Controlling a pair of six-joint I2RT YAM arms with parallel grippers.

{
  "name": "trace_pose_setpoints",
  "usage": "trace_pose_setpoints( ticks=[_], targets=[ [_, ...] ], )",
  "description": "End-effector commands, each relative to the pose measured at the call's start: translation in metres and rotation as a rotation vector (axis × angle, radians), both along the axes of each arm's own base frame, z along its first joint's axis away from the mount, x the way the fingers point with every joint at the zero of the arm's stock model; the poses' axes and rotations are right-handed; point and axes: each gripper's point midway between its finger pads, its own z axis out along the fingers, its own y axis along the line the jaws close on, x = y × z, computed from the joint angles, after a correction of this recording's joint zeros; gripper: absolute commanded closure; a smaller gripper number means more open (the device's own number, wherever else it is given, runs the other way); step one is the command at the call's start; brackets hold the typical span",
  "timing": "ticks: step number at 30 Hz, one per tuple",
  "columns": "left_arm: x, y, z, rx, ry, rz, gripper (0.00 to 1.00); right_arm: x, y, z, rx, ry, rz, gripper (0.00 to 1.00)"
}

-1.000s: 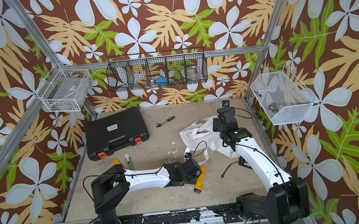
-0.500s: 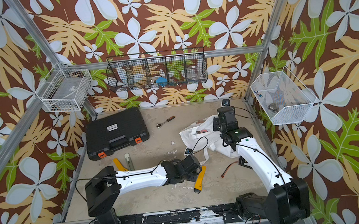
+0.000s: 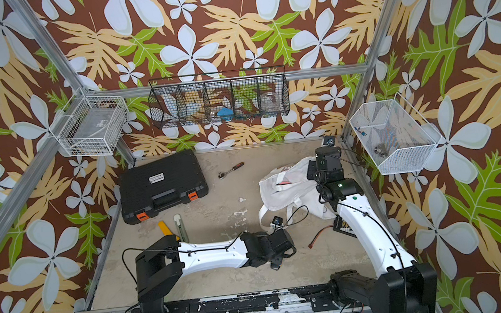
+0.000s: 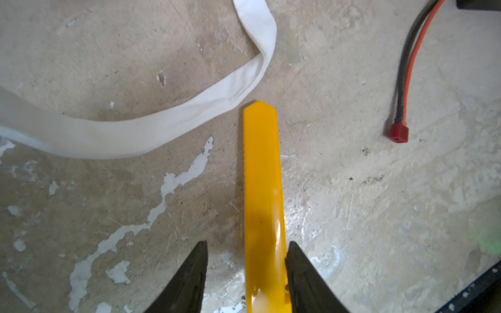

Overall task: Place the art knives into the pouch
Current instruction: Pick up the utility knife at the center of the board.

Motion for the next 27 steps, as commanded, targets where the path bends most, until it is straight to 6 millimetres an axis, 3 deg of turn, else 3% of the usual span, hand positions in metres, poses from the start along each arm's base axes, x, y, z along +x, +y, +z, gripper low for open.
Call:
trace_pose_setpoints(
  ticks=[1, 9, 20, 27],
  targets=[
    [0.000, -0.001, -0.001, 0.032, -0.024, -0.019, 0.49, 0.002, -0.003, 0.006, 0.017, -0.021, -0.007, 1.00],
    [-0.001, -0.014, -0.015, 0.089, -0.030, -0.048, 0.49, 0.000, -0.009, 0.011, 0.041, -0.042, -0.008, 1.00],
    [0.000, -0.007, -0.039, 0.163, -0.027, -0.043, 0.50, 0.001, -0.006, 0.009, 0.052, -0.046, 0.008, 1.00],
    [-0.001, -0.008, -0.033, 0.144, -0.024, -0.044, 0.67, 0.001, -0.005, 0.006, 0.055, -0.042, 0.012, 1.00]
  ],
)
